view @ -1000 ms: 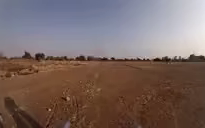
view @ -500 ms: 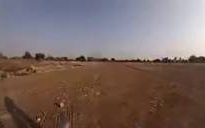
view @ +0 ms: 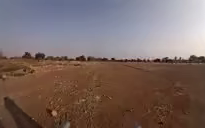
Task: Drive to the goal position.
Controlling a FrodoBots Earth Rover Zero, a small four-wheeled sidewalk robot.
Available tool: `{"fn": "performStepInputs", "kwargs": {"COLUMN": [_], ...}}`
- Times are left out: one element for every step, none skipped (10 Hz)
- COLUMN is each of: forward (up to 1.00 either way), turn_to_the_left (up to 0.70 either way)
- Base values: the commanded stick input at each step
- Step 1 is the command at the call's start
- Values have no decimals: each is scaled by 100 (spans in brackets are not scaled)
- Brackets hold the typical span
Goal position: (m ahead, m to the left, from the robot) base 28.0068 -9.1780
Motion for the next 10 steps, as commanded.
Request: {"fn": "performStepInputs", "kwargs": {"forward": [50,50,50,50,50,50,50,50,50,50], "turn_to_the_left": [0,0,0,0,0,0,0,0,0,0]}}
